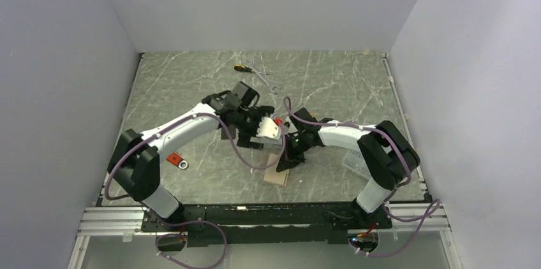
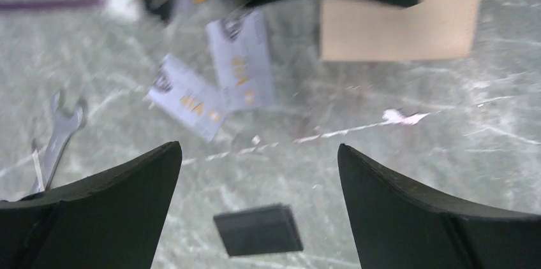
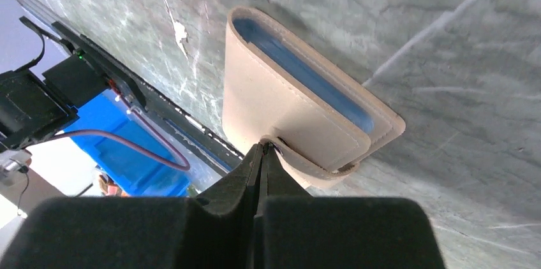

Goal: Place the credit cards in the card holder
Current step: Close the card holder at the center of the board, then reset both arms

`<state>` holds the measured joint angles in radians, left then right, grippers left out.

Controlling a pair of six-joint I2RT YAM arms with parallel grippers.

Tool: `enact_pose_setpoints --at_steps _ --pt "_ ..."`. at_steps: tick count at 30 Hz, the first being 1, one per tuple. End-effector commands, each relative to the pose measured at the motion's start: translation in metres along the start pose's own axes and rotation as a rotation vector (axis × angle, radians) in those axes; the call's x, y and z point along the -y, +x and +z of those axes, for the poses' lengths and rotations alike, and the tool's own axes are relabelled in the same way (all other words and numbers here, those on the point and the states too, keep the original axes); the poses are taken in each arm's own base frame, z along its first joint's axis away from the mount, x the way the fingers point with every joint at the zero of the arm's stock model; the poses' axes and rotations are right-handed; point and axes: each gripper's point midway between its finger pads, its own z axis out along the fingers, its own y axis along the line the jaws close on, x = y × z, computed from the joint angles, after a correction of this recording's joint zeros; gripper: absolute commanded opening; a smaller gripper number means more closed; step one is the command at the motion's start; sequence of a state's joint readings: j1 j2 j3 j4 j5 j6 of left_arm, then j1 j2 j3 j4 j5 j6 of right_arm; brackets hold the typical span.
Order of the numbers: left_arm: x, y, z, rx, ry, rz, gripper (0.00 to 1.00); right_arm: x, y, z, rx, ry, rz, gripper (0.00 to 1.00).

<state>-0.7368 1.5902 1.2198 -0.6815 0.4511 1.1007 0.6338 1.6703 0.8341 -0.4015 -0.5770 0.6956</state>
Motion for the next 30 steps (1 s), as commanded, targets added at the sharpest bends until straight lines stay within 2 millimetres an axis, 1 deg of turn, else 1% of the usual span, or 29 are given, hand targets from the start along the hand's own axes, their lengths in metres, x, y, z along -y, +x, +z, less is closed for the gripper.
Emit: enact_pose_setpoints --at_steps 1,3,6,8,10,12,14,16,20,22,24,26,28,29,30 --pt "-0.036 -0.004 -0.054 0.085 -0.133 -0.076 0.99 0.073 0.033 0.008 -0.043 0.259 0.107 0.0" --pt "-0.045 0.003 -0.069 0.087 -0.176 -0.104 0.99 0.081 0.037 0.007 -0.044 0.292 0.119 0.0" --pt "-0.054 0.009 -0.087 0.096 -0.237 -0.133 0.99 0.091 0.038 0.004 -0.04 0.358 0.125 0.0" --pt "-0.057 0.012 -0.097 0.114 -0.27 -0.15 0.99 0.091 0.037 0.005 -0.039 0.357 0.13 0.0" --pt "-0.056 0.017 -0.104 0.122 -0.286 -0.17 0.99 0.085 0.03 0.006 -0.029 0.339 0.127 0.0" --pt "-0.053 0.022 -0.105 0.122 -0.285 -0.184 0.99 0.072 0.02 0.006 -0.017 0.305 0.107 0.0" --pt "-0.051 0.027 -0.107 0.12 -0.281 -0.199 0.99 0.049 0.003 0.0 0.015 0.255 0.081 0.0" --pt "-0.053 0.028 -0.113 0.128 -0.288 -0.218 0.99 0.021 -0.016 -0.011 0.061 0.198 0.042 0.0" --pt "-0.061 0.026 -0.136 0.169 -0.311 -0.268 0.99 -0.037 -0.049 -0.038 0.138 0.077 -0.046 0.0" --pt "-0.062 0.025 -0.147 0.172 -0.323 -0.289 0.99 -0.058 -0.057 -0.048 0.152 0.032 -0.085 0.0" --pt "-0.061 0.024 -0.156 0.172 -0.334 -0.31 0.99 -0.073 -0.061 -0.056 0.163 -0.006 -0.113 0.03" --pt "-0.06 0.023 -0.167 0.17 -0.355 -0.325 0.99 -0.084 -0.063 -0.065 0.176 -0.024 -0.138 0.07" --pt "-0.057 0.026 -0.178 0.164 -0.378 -0.354 0.99 -0.092 -0.067 -0.076 0.207 -0.031 -0.169 0.14" --pt "-0.057 0.028 -0.185 0.163 -0.396 -0.365 0.99 -0.097 -0.07 -0.083 0.231 -0.027 -0.186 0.22" --pt "-0.058 0.028 -0.193 0.173 -0.419 -0.376 0.99 -0.101 -0.076 -0.091 0.269 -0.013 -0.208 0.33"
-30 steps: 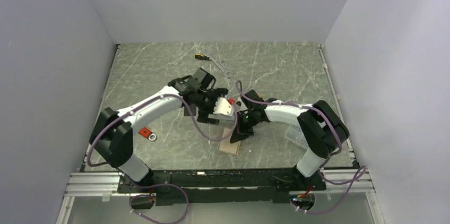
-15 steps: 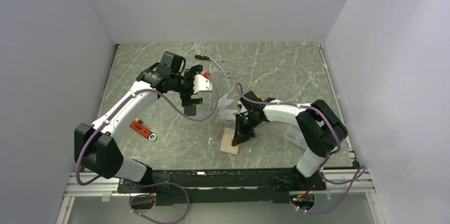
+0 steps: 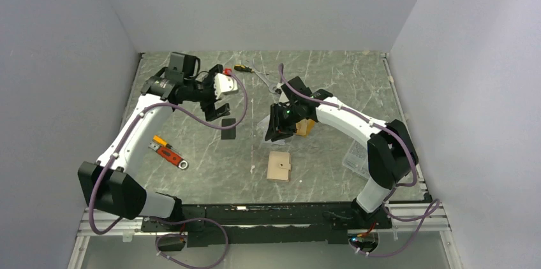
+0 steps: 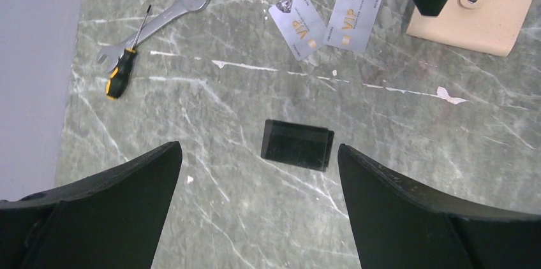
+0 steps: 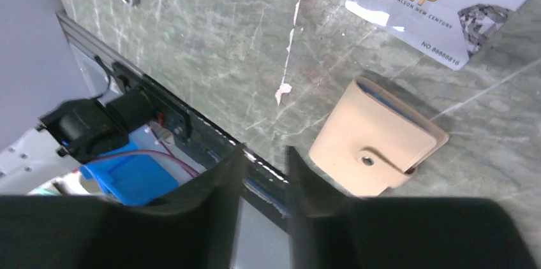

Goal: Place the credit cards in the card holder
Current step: Reset both arms

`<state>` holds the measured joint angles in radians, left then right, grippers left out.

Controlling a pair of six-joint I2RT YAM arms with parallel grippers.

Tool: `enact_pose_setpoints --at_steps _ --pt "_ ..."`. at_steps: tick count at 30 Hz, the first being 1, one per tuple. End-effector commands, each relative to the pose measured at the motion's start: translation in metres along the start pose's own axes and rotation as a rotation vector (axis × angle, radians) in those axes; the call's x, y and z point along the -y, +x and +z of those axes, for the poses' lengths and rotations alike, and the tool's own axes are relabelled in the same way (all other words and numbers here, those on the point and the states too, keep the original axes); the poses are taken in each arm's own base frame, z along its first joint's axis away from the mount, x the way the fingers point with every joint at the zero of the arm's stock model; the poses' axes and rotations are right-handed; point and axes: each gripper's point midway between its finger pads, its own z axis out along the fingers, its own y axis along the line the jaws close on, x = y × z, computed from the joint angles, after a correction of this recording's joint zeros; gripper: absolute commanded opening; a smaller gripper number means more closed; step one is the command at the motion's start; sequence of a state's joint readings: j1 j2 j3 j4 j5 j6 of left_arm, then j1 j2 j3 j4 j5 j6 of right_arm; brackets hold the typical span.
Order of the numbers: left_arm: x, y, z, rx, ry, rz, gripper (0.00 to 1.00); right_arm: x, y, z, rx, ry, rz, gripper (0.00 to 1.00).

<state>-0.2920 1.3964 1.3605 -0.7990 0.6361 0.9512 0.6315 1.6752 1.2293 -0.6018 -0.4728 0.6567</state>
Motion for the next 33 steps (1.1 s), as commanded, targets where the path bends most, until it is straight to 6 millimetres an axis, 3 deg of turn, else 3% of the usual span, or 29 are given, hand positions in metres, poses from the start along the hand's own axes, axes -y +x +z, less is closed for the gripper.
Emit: enact_pose_setpoints --at_steps 1,3,6,9,12,15,18,20,24,27,31,33 --pt "-0.005 -0.023 -0.043 0.078 -0.071 -0.055 0.99 -0.022 -0.024 -0.04 0.113 0.026 -0.109 0.48" --pt "-0.017 -0.025 -0.061 0.137 -0.119 -0.14 1.0 -0.025 -0.053 -0.06 0.218 0.083 -0.168 0.71" --pt "-0.039 -0.012 -0.078 0.15 -0.248 -0.32 0.99 -0.028 -0.101 -0.1 0.415 0.113 -0.21 0.94" --pt "-0.055 0.008 -0.089 0.12 -0.341 -0.414 0.99 -0.003 -0.146 -0.165 0.726 0.198 -0.177 0.99" --pt "-0.076 0.036 -0.108 0.072 -0.446 -0.534 0.99 0.048 -0.169 -0.223 0.992 0.303 -0.055 1.0" --pt "-0.096 0.066 -0.124 0.068 -0.588 -0.633 0.99 0.119 -0.171 -0.255 1.173 0.48 0.069 1.0" --pt "-0.106 0.099 -0.131 0.073 -0.732 -0.657 1.0 0.185 -0.159 -0.265 1.322 0.72 0.102 1.0" --pt "-0.107 0.115 -0.126 0.105 -0.8 -0.639 0.99 0.228 -0.143 -0.254 1.321 0.882 0.099 1.0" --pt "-0.101 0.148 -0.1 0.183 -0.857 -0.652 0.99 0.291 -0.122 -0.237 1.274 0.979 0.269 1.0" --pt "-0.091 0.165 -0.075 0.232 -0.825 -0.668 0.99 0.318 -0.105 -0.235 1.306 1.04 0.311 0.99" --pt "-0.085 0.184 -0.056 0.254 -0.809 -0.687 0.99 0.324 -0.106 -0.255 1.417 1.055 0.334 0.99" --pt "-0.094 0.185 -0.058 0.269 -0.83 -0.684 0.99 0.322 -0.108 -0.259 1.471 1.016 0.351 0.99"
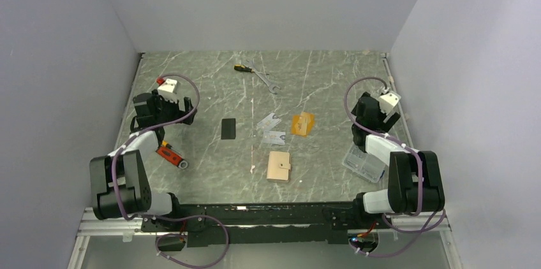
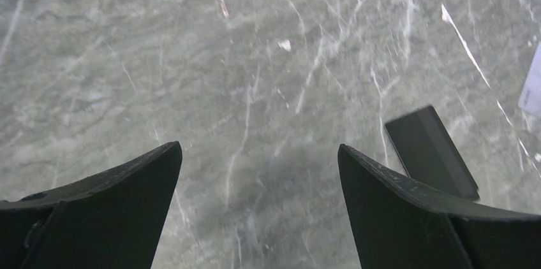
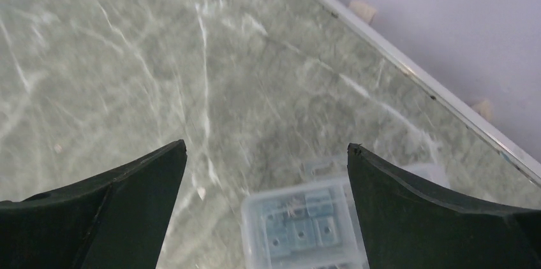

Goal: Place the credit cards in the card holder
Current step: Reset both arms

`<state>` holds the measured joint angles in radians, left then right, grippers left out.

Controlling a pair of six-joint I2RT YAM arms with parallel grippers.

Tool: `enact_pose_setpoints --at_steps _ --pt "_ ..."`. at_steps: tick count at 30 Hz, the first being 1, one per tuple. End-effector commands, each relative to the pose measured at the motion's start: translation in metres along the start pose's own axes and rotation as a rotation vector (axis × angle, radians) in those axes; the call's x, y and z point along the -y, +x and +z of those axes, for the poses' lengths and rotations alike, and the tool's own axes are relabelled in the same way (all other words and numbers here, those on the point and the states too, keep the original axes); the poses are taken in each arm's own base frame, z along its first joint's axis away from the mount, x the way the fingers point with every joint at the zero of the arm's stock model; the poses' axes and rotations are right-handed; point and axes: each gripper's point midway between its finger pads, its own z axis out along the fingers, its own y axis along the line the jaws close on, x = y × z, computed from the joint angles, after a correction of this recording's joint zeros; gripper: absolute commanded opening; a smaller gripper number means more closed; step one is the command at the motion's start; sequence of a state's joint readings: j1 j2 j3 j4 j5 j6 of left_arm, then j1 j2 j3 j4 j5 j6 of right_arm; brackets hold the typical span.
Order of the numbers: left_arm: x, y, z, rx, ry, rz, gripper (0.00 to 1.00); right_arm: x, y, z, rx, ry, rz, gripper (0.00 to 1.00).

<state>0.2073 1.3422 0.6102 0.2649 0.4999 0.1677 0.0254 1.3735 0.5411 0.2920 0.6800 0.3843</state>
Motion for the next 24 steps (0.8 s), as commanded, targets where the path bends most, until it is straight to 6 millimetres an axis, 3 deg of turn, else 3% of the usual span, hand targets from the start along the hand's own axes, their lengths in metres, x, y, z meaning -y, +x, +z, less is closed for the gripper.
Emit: enact_pose_setpoints --at_steps 1,8,11,14,18,24 --pt "-0.012 -0.06 0.008 0.219 -0.012 0.051 0.99 -0.002 -0.059 0.003 0.227 -0.019 0.2 0.99" --pt "-0.006 -0.053 -0.005 0.227 -0.03 0.063 0.99 0.003 -0.059 0.0 0.238 -0.053 0.181 0.99" --pt "-0.002 -0.034 -0.005 0.163 -0.015 0.031 0.99 0.011 -0.053 -0.007 0.237 -0.056 0.178 0.99" --pt "-0.001 -0.018 -0.007 0.196 -0.038 0.052 0.99 0.018 -0.034 -0.008 0.205 -0.048 0.158 1.0" --pt "0.002 -0.012 -0.008 0.229 -0.034 0.049 0.99 0.024 -0.027 -0.012 0.257 -0.064 0.191 0.99" --pt "0.005 -0.012 -0.01 0.297 -0.046 0.065 1.0 0.007 -0.02 -0.015 0.298 -0.172 0.112 1.0"
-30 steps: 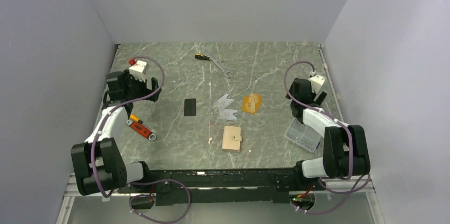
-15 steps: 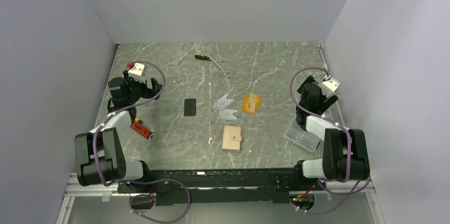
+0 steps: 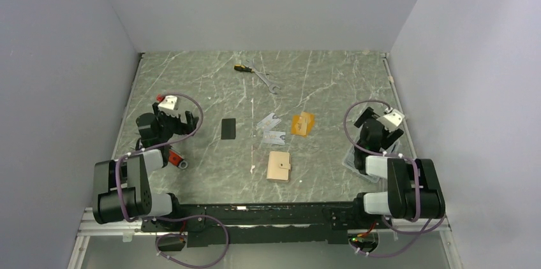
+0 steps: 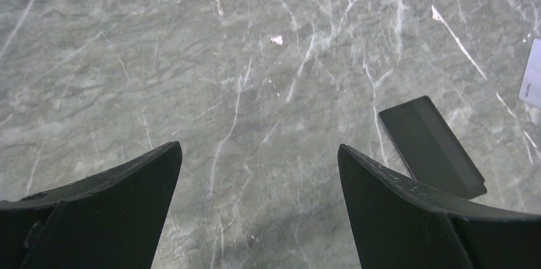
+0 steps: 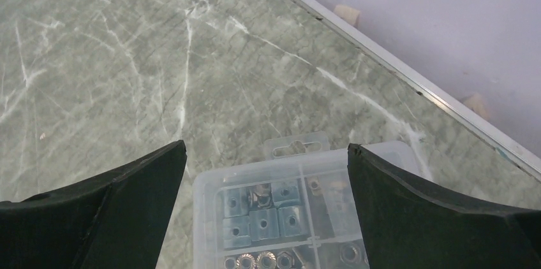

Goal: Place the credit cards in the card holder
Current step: Reset both arms

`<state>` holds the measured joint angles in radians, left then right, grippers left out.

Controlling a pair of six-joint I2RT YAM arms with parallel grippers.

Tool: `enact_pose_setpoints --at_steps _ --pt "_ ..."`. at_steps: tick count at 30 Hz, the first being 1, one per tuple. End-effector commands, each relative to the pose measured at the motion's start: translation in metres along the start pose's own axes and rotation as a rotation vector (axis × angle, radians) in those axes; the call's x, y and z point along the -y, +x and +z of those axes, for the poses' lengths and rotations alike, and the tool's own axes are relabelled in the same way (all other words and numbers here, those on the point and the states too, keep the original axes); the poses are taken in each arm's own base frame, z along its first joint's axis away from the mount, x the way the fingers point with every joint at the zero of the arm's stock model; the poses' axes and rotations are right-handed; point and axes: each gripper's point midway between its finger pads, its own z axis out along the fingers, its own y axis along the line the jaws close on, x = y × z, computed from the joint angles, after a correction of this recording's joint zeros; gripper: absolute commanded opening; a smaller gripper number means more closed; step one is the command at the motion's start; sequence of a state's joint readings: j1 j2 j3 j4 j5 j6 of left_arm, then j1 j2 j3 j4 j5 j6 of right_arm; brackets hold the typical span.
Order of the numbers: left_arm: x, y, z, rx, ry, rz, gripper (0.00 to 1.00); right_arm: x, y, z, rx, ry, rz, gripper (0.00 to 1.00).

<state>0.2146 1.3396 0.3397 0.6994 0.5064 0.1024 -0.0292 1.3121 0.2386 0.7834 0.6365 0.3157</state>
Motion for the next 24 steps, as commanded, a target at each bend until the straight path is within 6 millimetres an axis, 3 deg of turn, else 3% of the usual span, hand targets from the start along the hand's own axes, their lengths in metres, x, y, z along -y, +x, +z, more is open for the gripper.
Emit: enact_pose_setpoints --at_steps 1,5,7,8,10,12,24 --pt "-0.006 -0.038 0.003 0.145 -0.019 0.058 0.99 -0.03 -0.024 -0.001 0.107 -0.151 -0.008 1.0" --pt "0.006 -0.03 -0.01 0.219 -0.074 0.147 1.0 -0.061 -0.02 -0.02 0.165 -0.344 -0.103 1.0" --pt "0.007 -0.037 -0.017 0.288 -0.099 0.152 0.99 -0.065 -0.023 -0.031 0.261 -0.363 -0.137 1.0" --pt "0.006 -0.022 -0.01 0.19 -0.084 0.134 0.99 -0.068 -0.02 -0.034 0.261 -0.361 -0.172 1.0" --pt "0.003 -0.035 -0.004 0.229 -0.092 0.137 0.99 -0.076 -0.008 -0.024 0.167 -0.349 -0.183 1.0" --pt "0.007 -0.029 -0.005 0.194 -0.069 0.155 0.99 -0.075 -0.003 -0.003 0.091 -0.323 -0.166 1.0" --pt "0.007 -0.03 -0.004 0.201 -0.066 0.151 0.99 -0.069 -0.007 -0.002 0.09 -0.342 -0.137 1.0"
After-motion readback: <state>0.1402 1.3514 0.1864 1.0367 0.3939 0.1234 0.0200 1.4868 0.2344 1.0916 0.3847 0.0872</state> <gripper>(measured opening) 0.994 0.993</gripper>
